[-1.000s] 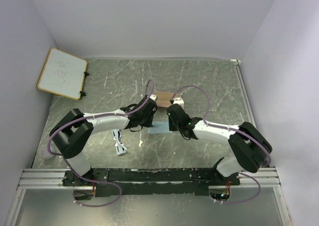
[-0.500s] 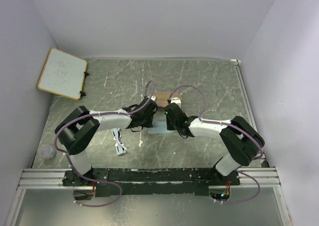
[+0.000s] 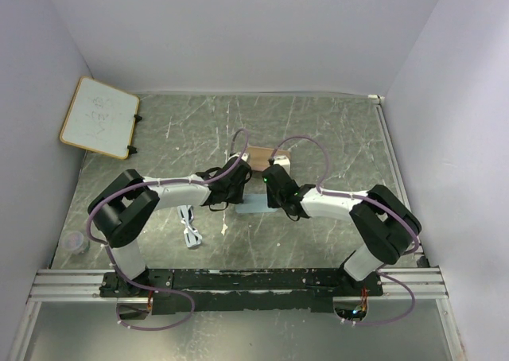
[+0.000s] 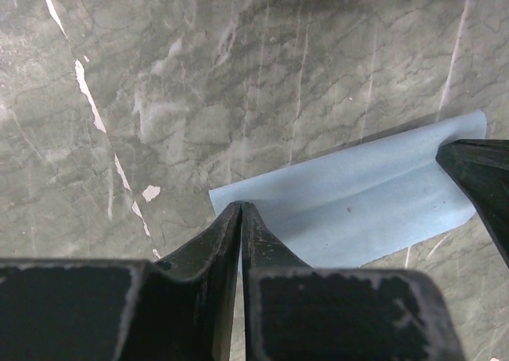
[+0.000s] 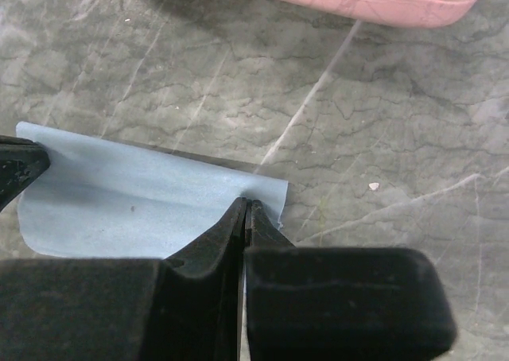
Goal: Organize the sunglasses
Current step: Adjust the glasses cleaning cloth at the center of the board.
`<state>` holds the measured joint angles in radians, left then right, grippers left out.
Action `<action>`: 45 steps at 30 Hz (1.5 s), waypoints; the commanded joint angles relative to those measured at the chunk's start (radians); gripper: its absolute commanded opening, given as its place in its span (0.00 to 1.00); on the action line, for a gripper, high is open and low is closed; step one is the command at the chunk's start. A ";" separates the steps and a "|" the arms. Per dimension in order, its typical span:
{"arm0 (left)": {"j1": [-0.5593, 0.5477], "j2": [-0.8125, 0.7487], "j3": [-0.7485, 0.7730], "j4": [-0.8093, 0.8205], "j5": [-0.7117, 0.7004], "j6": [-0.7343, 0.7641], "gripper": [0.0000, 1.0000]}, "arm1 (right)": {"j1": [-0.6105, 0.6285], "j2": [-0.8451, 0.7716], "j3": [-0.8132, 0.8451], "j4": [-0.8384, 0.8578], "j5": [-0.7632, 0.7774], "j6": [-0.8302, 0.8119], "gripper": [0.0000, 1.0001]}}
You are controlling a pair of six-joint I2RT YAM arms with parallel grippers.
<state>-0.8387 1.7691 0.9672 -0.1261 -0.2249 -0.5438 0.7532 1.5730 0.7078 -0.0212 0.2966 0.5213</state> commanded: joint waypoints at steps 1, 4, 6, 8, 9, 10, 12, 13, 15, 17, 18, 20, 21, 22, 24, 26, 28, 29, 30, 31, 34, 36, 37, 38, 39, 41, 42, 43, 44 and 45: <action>0.012 0.030 -0.016 -0.044 -0.028 -0.004 0.16 | -0.012 0.024 0.025 -0.069 0.079 0.013 0.00; 0.012 0.032 -0.015 -0.038 -0.024 -0.002 0.16 | -0.017 0.033 0.032 -0.090 0.113 0.022 0.00; 0.012 0.032 -0.016 -0.035 -0.024 -0.001 0.16 | -0.023 0.037 0.030 -0.098 0.128 0.027 0.00; 0.012 0.032 -0.018 -0.034 -0.024 -0.002 0.16 | -0.025 0.040 0.033 -0.104 0.143 0.027 0.00; 0.013 0.033 -0.019 -0.032 -0.023 0.000 0.16 | -0.028 0.042 0.033 -0.105 0.145 0.028 0.00; 0.013 0.034 -0.019 -0.029 -0.019 -0.001 0.16 | -0.029 0.043 0.032 -0.100 0.139 0.026 0.00; 0.013 0.037 -0.022 -0.025 -0.012 -0.001 0.16 | -0.029 0.026 0.027 -0.089 0.121 0.023 0.00; 0.012 0.036 -0.024 -0.022 -0.010 0.002 0.16 | -0.029 0.010 0.023 -0.079 0.113 0.019 0.00; 0.012 0.032 -0.020 -0.024 -0.011 0.002 0.16 | -0.028 -0.027 0.009 -0.062 0.099 0.016 0.00; 0.012 0.018 -0.014 -0.030 -0.013 0.006 0.18 | -0.029 -0.062 0.004 -0.056 0.095 0.007 0.00; 0.012 0.005 -0.010 -0.034 -0.018 0.007 0.20 | -0.028 -0.072 0.007 -0.064 0.096 0.003 0.01; 0.012 -0.029 -0.002 -0.046 -0.027 0.010 0.21 | -0.028 -0.090 0.014 -0.077 0.098 -0.007 0.06; 0.011 -0.049 0.003 -0.056 -0.032 0.008 0.22 | -0.029 -0.098 0.016 -0.079 0.094 -0.010 0.09; 0.009 -0.067 0.009 -0.067 -0.037 0.005 0.23 | -0.029 -0.107 0.017 -0.084 0.091 -0.011 0.10; 0.009 -0.104 0.019 -0.092 -0.049 -0.006 0.25 | -0.029 -0.119 0.022 -0.095 0.074 -0.020 0.13; 0.010 -0.131 0.021 -0.121 -0.067 -0.022 0.30 | -0.029 -0.123 0.028 -0.110 0.068 -0.024 0.14; 0.009 -0.149 0.011 -0.137 -0.067 -0.035 0.31 | -0.029 -0.130 0.018 -0.106 0.062 -0.027 0.16; 0.009 -0.154 0.002 -0.136 -0.058 -0.045 0.31 | -0.029 -0.133 0.009 -0.097 0.054 -0.027 0.17; 0.010 -0.158 -0.006 -0.135 -0.051 -0.058 0.31 | -0.028 -0.135 0.001 -0.088 0.050 -0.026 0.17; 0.009 -0.163 -0.013 -0.130 -0.039 -0.063 0.32 | -0.028 -0.134 -0.005 -0.082 0.044 -0.024 0.17; 0.008 -0.161 -0.025 -0.128 -0.021 -0.107 0.33 | -0.029 -0.130 -0.020 -0.060 0.025 -0.018 0.19; 0.008 -0.145 -0.022 -0.136 -0.013 -0.126 0.32 | -0.028 -0.130 -0.030 -0.045 0.012 -0.020 0.19; 0.009 -0.138 -0.018 -0.143 -0.012 -0.137 0.32 | -0.028 -0.128 -0.031 -0.040 0.012 -0.021 0.19; 0.008 -0.130 -0.016 -0.151 -0.011 -0.149 0.33 | -0.029 -0.129 -0.031 -0.037 0.009 -0.022 0.20; 0.008 -0.126 -0.018 -0.153 -0.009 -0.161 0.33 | -0.029 -0.130 -0.032 -0.031 0.009 -0.026 0.20; 0.008 -0.120 -0.024 -0.152 -0.002 -0.188 0.35 | -0.028 -0.133 -0.037 -0.021 0.009 -0.029 0.20; 0.008 -0.120 -0.029 -0.150 0.002 -0.203 0.36 | -0.028 -0.136 -0.040 -0.017 0.012 -0.029 0.20; 0.008 -0.120 -0.034 -0.147 0.007 -0.219 0.36 | -0.029 -0.140 -0.043 -0.014 0.010 -0.029 0.20; 0.008 -0.116 -0.035 -0.143 0.011 -0.230 0.37 | -0.028 -0.143 -0.047 -0.008 0.008 -0.030 0.20; 0.008 -0.109 -0.034 -0.145 0.015 -0.243 0.38 | -0.028 -0.148 -0.051 -0.002 0.006 -0.030 0.21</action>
<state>-0.8337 1.6402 0.9440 -0.2604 -0.2420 -0.7124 0.7280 1.4586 0.6762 -0.0650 0.3054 0.5011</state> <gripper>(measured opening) 0.366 0.200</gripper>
